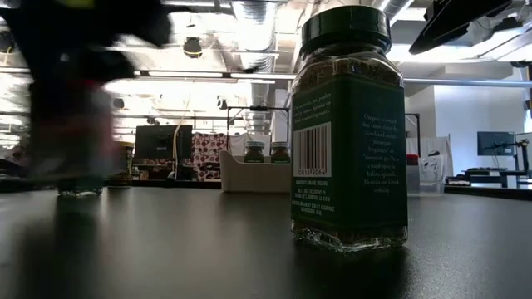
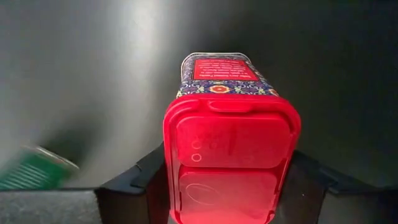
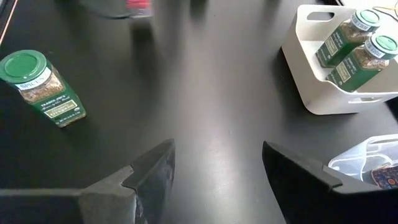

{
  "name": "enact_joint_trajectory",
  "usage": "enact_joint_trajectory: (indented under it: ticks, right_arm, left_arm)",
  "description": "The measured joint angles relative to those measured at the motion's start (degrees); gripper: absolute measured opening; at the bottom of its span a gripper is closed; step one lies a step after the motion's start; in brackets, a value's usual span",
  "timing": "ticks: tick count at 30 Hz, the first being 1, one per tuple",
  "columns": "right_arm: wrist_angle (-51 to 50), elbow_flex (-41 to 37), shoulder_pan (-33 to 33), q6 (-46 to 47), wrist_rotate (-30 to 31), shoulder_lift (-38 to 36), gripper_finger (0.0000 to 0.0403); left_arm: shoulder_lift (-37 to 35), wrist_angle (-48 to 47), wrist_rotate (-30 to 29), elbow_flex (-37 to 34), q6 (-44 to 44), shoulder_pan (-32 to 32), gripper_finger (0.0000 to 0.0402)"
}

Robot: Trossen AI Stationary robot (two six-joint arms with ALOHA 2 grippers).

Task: Sort spices by type
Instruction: Put the red seasoning can into the transparent bin

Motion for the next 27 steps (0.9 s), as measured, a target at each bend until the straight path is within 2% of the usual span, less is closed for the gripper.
enact_joint_trajectory:
  ticks: [4, 8, 13, 17, 22, 27]
  right_arm:
    - [0.0, 0.0, -0.2, 0.0, 0.0, 0.0, 0.0271]
    - [0.0, 0.0, -1.0, 2.0, 0.0, 0.0, 0.0271]
    - [0.0, 0.0, -2.6, 5.8, 0.0, 0.0, 0.0271]
    - [-0.2, 0.0, -4.8, 7.4, 0.0, 0.0, 0.0271]
    - [-0.2, 0.0, -7.6, 7.5, 0.0, 0.0, 0.0271]
    - [-0.2, 0.0, -10.0, 8.4, 0.0, 0.0, 0.0271]
  left_arm:
    - [0.0, 1.3, -2.8, 4.6, 8.4, 9.5, 0.0207]
    - [0.0, 4.2, -3.2, 8.1, 17.5, 18.3, 0.0207]
    - [2.0, 3.5, -3.1, 14.0, 27.9, 25.9, 0.0207]
    - [8.9, 1.2, -3.0, 22.6, 33.8, 29.3, 0.0207]
    - [19.2, -2.0, -2.9, 35.2, 35.7, 31.4, 0.0207]
    - [28.6, -9.4, -2.4, 46.4, 35.8, 31.5, 0.0207]
